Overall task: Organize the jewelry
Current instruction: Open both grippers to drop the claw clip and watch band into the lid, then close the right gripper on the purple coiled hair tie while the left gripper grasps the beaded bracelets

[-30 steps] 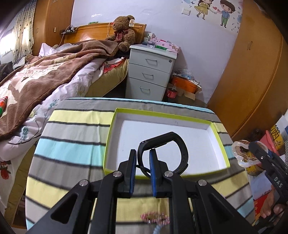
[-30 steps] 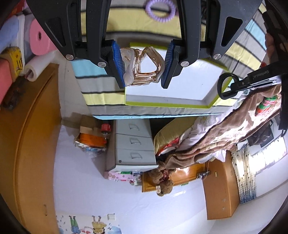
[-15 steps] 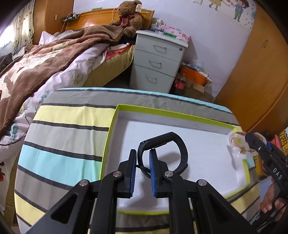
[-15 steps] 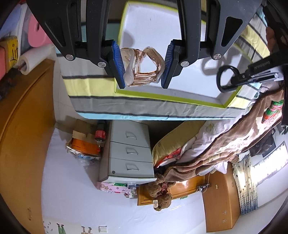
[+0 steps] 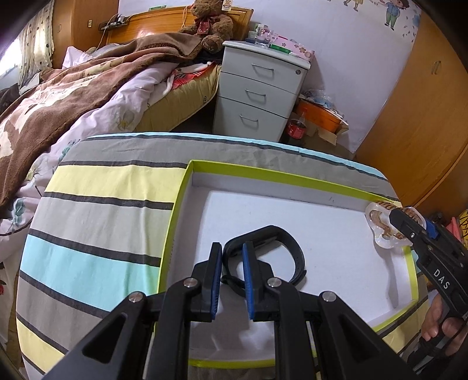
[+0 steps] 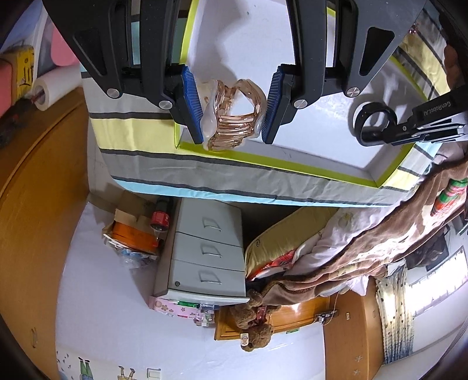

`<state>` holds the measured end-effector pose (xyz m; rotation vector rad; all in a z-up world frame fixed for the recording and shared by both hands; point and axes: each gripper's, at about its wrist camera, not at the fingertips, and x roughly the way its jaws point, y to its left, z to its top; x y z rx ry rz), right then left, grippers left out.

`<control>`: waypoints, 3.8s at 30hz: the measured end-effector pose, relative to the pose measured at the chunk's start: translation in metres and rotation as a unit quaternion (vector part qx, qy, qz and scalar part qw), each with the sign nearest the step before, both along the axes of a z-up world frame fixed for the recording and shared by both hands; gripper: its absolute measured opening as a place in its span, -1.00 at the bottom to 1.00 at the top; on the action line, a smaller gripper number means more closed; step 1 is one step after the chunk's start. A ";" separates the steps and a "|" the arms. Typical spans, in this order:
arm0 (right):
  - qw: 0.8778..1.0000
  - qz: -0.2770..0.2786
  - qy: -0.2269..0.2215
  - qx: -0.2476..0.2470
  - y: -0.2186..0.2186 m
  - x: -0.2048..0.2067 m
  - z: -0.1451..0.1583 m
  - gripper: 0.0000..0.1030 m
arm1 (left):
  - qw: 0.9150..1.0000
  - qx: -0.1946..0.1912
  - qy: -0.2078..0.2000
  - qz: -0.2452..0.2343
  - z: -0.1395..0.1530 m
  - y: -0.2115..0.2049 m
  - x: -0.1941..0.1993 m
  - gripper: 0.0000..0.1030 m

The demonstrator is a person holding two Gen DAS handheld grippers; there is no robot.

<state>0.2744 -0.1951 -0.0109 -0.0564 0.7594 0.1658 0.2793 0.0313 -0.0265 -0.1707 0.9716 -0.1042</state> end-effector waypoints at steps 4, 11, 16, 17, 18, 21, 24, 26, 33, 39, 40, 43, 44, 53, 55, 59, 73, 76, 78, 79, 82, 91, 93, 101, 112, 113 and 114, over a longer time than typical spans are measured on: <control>1.000 0.003 0.001 -0.015 0.001 -0.004 -0.005 -0.20 | 1.000 -0.002 0.001 0.001 0.000 0.000 0.001 -0.71; 1.000 0.002 -0.003 -0.017 -0.002 -0.009 -0.008 -0.20 | 1.000 -0.004 0.008 0.007 -0.002 0.001 0.001 -0.71; 1.000 -0.001 0.000 -0.015 -0.003 -0.010 -0.010 -0.20 | 1.000 0.012 0.003 0.008 0.001 -0.002 -0.004 -0.57; 1.000 -0.004 0.001 -0.013 -0.004 -0.010 -0.010 -0.20 | 1.000 0.008 0.003 0.010 0.001 -0.001 -0.004 -0.51; 1.000 -0.006 0.002 -0.011 -0.005 -0.010 -0.011 -0.20 | 1.000 0.007 0.003 0.012 0.001 -0.001 -0.004 -0.49; 1.000 -0.011 0.000 -0.010 -0.007 -0.011 -0.011 -0.19 | 1.000 0.012 0.003 0.014 0.002 -0.001 -0.005 -0.36; 1.000 -0.014 0.001 -0.006 -0.010 -0.012 -0.011 -0.04 | 1.000 0.010 0.000 0.013 0.004 -0.001 -0.009 -0.33; 1.000 -0.015 0.000 -0.002 -0.012 -0.014 -0.010 0.02 | 1.000 0.012 -0.002 0.014 0.005 -0.001 -0.013 -0.29; 1.000 -0.020 -0.004 0.001 -0.013 -0.018 -0.007 0.07 | 1.000 0.011 -0.005 0.015 0.008 -0.003 -0.020 -0.16; 1.000 -0.026 -0.008 0.006 -0.014 -0.027 -0.001 0.08 | 1.000 0.012 -0.011 0.015 0.013 -0.003 -0.029 -0.13; 1.000 -0.026 -0.010 0.007 -0.014 -0.029 0.000 0.08 | 1.000 0.013 -0.012 0.016 0.013 -0.003 -0.031 -0.13; 0.999 -0.027 -0.017 0.013 -0.013 -0.037 0.007 0.08 | 1.000 0.016 -0.014 0.016 0.016 -0.003 -0.037 -0.13; 0.999 -0.027 -0.019 0.015 -0.013 -0.041 0.009 0.08 | 1.000 0.018 -0.015 0.015 0.017 -0.003 -0.039 -0.12; 0.999 -0.027 -0.039 0.025 -0.009 -0.075 0.028 0.08 | 0.999 0.019 -0.041 0.013 0.036 -0.001 -0.071 -0.10; 0.998 -0.028 -0.043 0.025 -0.008 -0.082 0.030 0.08 | 0.999 0.018 -0.046 0.013 0.041 0.000 -0.079 -0.09; 0.998 -0.028 -0.044 0.027 -0.006 -0.095 0.032 0.08 | 0.998 0.022 -0.054 0.011 0.046 0.003 -0.093 -0.09; 0.999 -0.027 -0.025 0.030 -0.009 -0.139 0.015 0.08 | 0.998 0.007 -0.057 0.015 0.041 0.020 -0.136 -0.04; 0.999 -0.028 -0.011 0.028 -0.012 -0.148 0.007 0.08 | 0.998 -0.003 -0.057 0.010 0.037 0.022 -0.144 -0.03; 0.999 -0.032 0.000 0.020 -0.016 -0.154 -0.001 0.08 | 0.998 -0.020 -0.057 0.003 0.034 0.024 -0.151 0.02; 0.999 -0.032 0.004 0.021 -0.018 -0.158 -0.003 0.08 | 0.998 -0.023 -0.056 0.000 0.032 0.025 -0.155 0.05; 0.999 -0.036 0.021 0.023 -0.025 -0.165 -0.012 0.08 | 0.998 -0.032 -0.053 -0.004 0.027 0.027 -0.162 0.11; 0.998 -0.026 0.060 0.009 -0.025 -0.168 -0.030 0.08 | 0.999 -0.032 -0.018 -0.021 0.011 0.026 -0.181 0.12; 0.997 -0.025 0.067 0.007 -0.023 -0.167 -0.033 0.08 | 0.999 -0.031 -0.016 -0.022 0.009 0.026 -0.184 0.13; 0.997 -0.004 0.077 0.002 -0.016 -0.167 -0.037 -0.14 | 0.999 -0.030 -0.011 -0.019 0.007 0.029 -0.192 0.12; 0.997 -0.008 0.072 -0.008 -0.021 -0.169 -0.037 -0.79 | 0.997 -0.046 -0.015 -0.058 0.016 0.006 -0.194 0.12; 0.997 -0.012 0.071 -0.008 -0.023 -0.169 -0.037 -0.79 | 0.997 -0.046 -0.014 -0.062 0.016 0.003 -0.193 0.12; 0.998 -0.016 0.068 -0.007 -0.025 -0.170 -0.036 -0.80 | 0.997 -0.047 -0.014 -0.068 0.016 0.000 -0.194 0.12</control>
